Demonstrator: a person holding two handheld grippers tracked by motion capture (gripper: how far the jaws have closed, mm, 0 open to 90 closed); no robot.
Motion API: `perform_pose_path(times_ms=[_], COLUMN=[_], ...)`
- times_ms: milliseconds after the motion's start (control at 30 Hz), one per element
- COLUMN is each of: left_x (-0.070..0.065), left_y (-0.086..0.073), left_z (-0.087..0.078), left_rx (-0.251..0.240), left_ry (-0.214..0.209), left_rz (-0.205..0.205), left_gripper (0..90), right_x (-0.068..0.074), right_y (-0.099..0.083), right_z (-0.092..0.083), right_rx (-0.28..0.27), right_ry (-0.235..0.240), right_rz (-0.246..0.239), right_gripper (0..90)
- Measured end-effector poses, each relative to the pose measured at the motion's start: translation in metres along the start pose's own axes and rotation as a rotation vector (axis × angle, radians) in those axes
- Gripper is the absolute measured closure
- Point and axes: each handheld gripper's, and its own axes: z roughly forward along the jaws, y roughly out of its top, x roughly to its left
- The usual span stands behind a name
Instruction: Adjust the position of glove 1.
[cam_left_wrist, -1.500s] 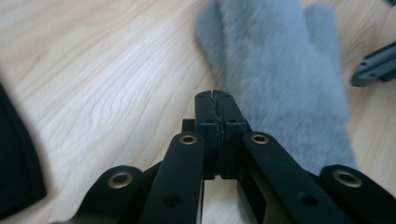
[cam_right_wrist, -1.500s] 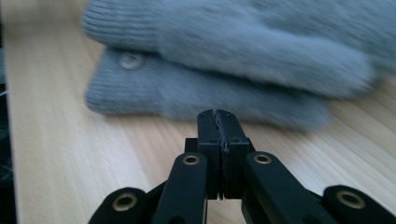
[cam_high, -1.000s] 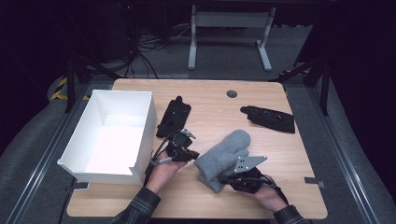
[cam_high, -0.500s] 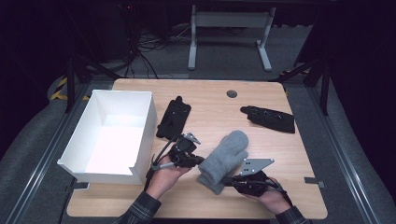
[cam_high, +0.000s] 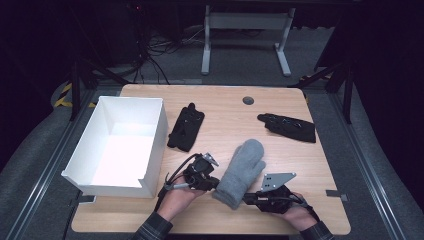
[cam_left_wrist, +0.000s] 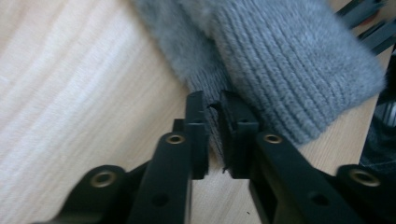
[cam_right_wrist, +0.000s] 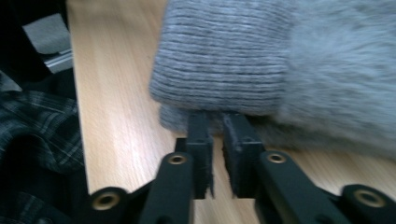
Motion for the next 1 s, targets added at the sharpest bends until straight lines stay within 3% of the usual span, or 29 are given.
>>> perform_pose_path(times_ms=[233,267,333,367,567,600,733,833,1000], left_x=[0.008,0.009,0.011,0.013,0.016,0.016,0.016,0.014,0.011], left_y=[0.007,0.008,0.012,0.016,0.039,0.043,0.060,0.069,0.080], left_z=[-0.011,-0.012,-0.013,-0.014,-0.016,-0.015,-0.007,0.002,0.025], left_rx=[-0.071,-0.099,-0.103,-0.102,-0.179,-0.183,-0.216,-0.205,-0.193], left_ry=[0.006,0.005,0.010,0.008,0.011,0.008,0.026,0.025,0.031], left_rz=[-0.002,0.010,0.024,0.029,0.050,0.048,0.057,0.062,0.068], left_gripper=[60.4,58.7,53.5,53.5,33.8,28.6,21.9,16.0,15.5], right_x=[-0.010,-0.013,-0.015,-0.019,-0.040,-0.047,-0.057,-0.069,-0.074], right_y=[-0.010,-0.012,-0.014,-0.017,-0.029,-0.033,-0.039,-0.045,-0.048], right_z=[-0.014,-0.016,-0.017,-0.020,-0.028,-0.028,-0.029,-0.029,-0.029], right_rx=[-0.004,0.000,0.002,0.002,-0.003,0.003,0.010,0.026,0.023], right_ry=[-0.064,-0.082,-0.096,-0.120,-0.222,-0.260,-0.300,-0.335,-0.351], right_rz=[0.027,0.035,0.036,0.049,0.095,0.112,0.132,0.156,0.171], right_gripper=[63.4,60.8,58.2,53.1,34.9,31.0,24.3,19.8,18.2])
